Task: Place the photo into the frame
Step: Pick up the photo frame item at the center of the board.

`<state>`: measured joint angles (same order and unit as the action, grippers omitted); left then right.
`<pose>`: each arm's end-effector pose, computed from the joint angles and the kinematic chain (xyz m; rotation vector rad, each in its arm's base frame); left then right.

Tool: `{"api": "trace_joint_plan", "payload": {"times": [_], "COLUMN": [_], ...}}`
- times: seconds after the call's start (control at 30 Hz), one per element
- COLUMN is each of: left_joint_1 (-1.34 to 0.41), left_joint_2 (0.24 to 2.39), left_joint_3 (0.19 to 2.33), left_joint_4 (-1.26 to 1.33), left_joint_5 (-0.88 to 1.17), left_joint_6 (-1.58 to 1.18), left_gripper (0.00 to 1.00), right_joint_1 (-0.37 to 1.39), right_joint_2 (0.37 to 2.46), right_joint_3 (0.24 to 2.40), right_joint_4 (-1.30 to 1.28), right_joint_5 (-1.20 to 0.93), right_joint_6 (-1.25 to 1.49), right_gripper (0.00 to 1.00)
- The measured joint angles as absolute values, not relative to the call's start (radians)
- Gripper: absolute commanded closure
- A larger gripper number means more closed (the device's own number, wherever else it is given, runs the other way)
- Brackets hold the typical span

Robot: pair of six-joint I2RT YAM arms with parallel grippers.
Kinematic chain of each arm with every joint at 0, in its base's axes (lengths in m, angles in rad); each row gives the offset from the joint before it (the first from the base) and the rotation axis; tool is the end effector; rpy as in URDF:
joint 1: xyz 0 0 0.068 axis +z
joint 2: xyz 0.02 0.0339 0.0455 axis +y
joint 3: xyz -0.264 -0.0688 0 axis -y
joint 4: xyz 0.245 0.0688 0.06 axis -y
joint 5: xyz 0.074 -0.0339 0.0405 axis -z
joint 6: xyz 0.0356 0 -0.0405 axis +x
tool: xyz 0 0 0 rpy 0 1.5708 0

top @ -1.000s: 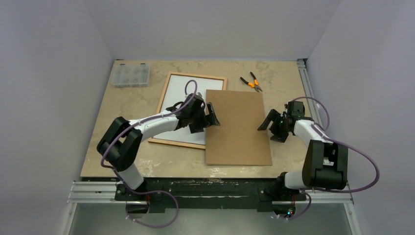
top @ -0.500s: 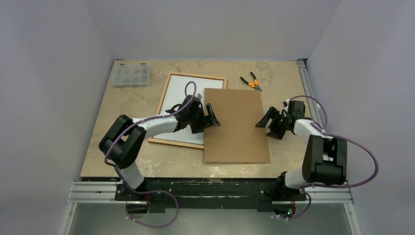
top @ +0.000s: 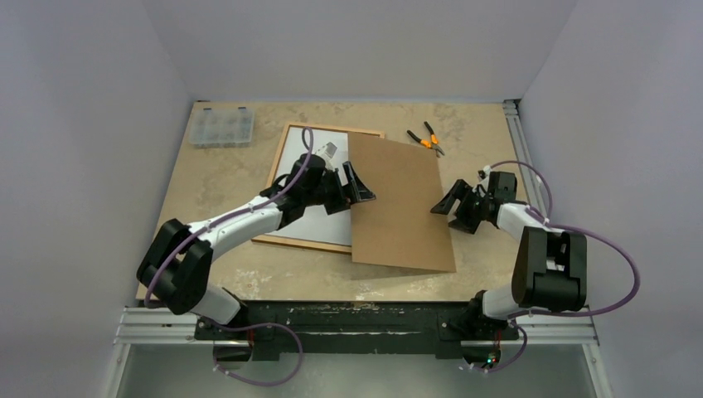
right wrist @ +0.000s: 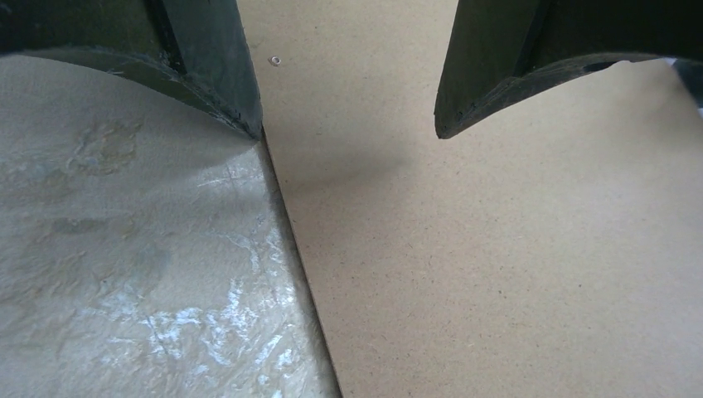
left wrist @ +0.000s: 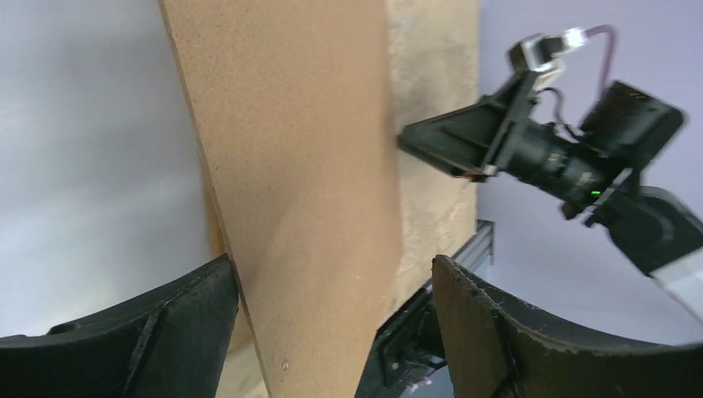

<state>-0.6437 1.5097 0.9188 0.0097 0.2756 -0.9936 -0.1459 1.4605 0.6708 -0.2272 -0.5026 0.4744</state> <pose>0.2591 -0.2065 0.2309 -0.2403 2.3891 -1.1703 0.2611 -0.0210 0.1547 0.6067 2.5084 0.7715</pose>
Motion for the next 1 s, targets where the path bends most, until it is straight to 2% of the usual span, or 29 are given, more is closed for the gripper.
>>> {"api": "trace_joint_plan", "payload": {"times": [0.23, 0.4, 0.53, 0.77, 0.87, 1.0], "left_joint_1": [-0.656, -0.681, -0.689, -0.693, -0.697, -0.7], "left_joint_2": [1.49, 1.53, 1.532, 1.525, 1.506, 1.479], "left_joint_3": [0.926, 0.953, 0.965, 1.003, 1.025, 1.083], "left_joint_4": [0.087, 0.047, 0.002, -0.14, -0.191, -0.242], "left_joint_5": [0.324, 0.318, 0.302, 0.251, 0.239, 0.242], "left_joint_6": [-1.034, -1.034, -1.028, -0.978, -0.958, -0.945], "left_gripper": [0.29, 0.41, 0.53, 0.85, 0.93, 0.97], "right_joint_1": [-0.145, -0.144, -0.144, -0.133, -0.129, -0.128], "right_joint_2": [1.459, 1.459, 1.458, 1.435, 1.415, 1.382], "right_joint_3": [0.643, 0.633, 0.633, 0.636, 0.643, 0.674], "right_joint_4": [-0.174, -0.163, -0.165, -0.234, -0.308, -0.411], "right_joint_5": [-0.569, -0.597, -0.598, -0.593, -0.58, -0.559], "right_joint_6": [0.476, 0.477, 0.476, 0.465, 0.452, 0.437], "right_gripper": [0.24, 0.24, 0.24, 0.24, 0.24, 0.24]}}
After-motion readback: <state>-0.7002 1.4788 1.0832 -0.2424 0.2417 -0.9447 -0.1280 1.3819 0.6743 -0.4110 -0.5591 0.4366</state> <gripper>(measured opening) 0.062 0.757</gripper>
